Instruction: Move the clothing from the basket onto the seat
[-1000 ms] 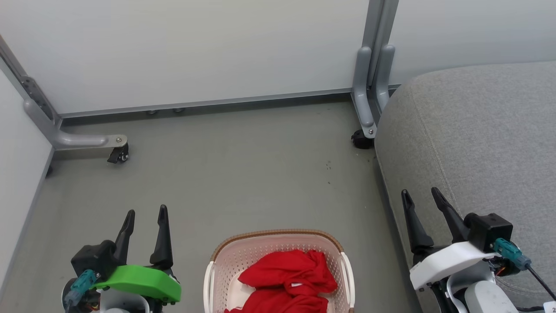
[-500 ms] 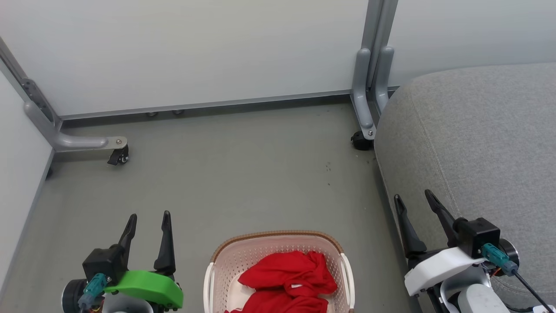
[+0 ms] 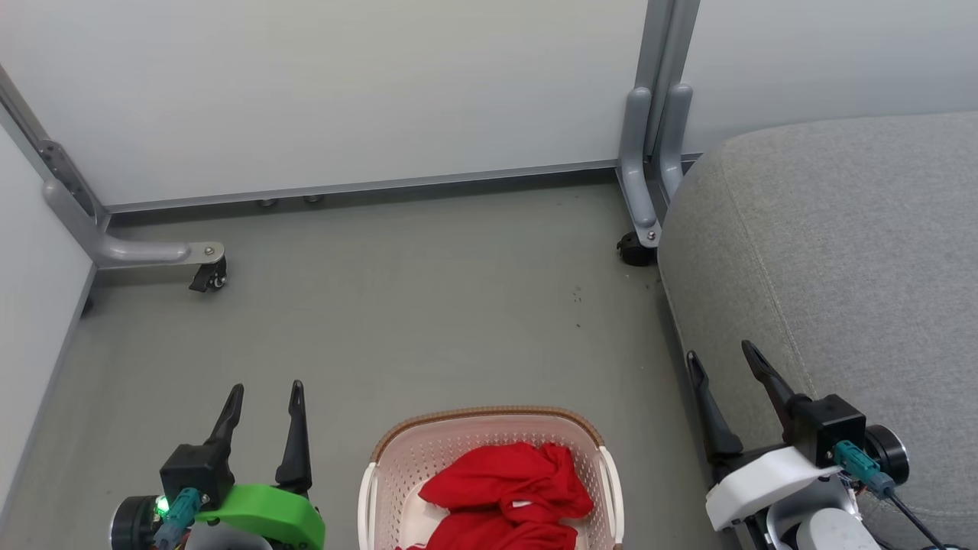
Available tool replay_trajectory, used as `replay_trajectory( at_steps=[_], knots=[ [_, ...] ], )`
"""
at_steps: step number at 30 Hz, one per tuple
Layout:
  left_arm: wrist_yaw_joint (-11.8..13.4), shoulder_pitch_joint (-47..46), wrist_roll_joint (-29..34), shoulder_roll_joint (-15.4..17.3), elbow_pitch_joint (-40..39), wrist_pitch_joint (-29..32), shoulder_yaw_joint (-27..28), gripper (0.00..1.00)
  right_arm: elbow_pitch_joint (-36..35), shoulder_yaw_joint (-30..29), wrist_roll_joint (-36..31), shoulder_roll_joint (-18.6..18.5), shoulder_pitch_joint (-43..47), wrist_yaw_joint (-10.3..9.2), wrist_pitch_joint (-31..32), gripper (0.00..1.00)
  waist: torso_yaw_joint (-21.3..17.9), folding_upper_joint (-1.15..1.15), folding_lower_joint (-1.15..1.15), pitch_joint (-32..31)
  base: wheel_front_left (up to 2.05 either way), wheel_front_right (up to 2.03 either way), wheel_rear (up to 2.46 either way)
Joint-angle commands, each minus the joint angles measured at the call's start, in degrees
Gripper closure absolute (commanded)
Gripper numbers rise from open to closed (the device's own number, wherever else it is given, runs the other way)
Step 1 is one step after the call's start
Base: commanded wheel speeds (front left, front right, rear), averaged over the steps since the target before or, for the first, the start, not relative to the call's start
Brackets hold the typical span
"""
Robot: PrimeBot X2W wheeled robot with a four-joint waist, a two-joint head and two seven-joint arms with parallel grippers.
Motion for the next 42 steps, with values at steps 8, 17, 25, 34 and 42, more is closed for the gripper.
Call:
replay_trajectory(
  at_steps=[8,17,25,34,42],
  knots=[
    [0.7,0.4,1.2,0.2,0.6,-0.5,0.0,0.00,0.4,-0.1,-1.3,0.1,0.3,0.00,-0.7,0.00,-0.1,0.00,0.00,0.1,0.00,0.00,0.00],
    [1.2,0.4,0.7,0.1,0.8,-0.5,-0.2,0.00,0.3,-0.6,-0.8,0.3,0.1,0.00,-0.8,0.00,-0.2,0.00,0.00,0.3,0.00,0.00,0.00],
    [0.8,-3.2,1.7,0.2,2.8,-0.5,-5.5,0.00,-0.9,-1.0,-0.6,0.3,-1.7,0.00,-0.8,0.00,-0.7,0.00,0.00,3.0,0.00,0.00,0.00],
    [1.0,-11.4,0.0,0.2,10.1,-0.4,-17.6,0.00,-3.8,-0.7,-0.5,0.4,-6.3,0.00,-0.7,0.00,-2.5,0.00,0.00,12.6,0.00,0.00,0.00],
    [1.5,-20.3,-2.6,0.2,20.3,0.9,-28.7,0.00,-6.0,0.0,-0.6,0.8,-11.5,0.00,-0.9,0.00,-4.6,0.00,0.00,21.9,0.00,0.00,0.00]
  ],
)
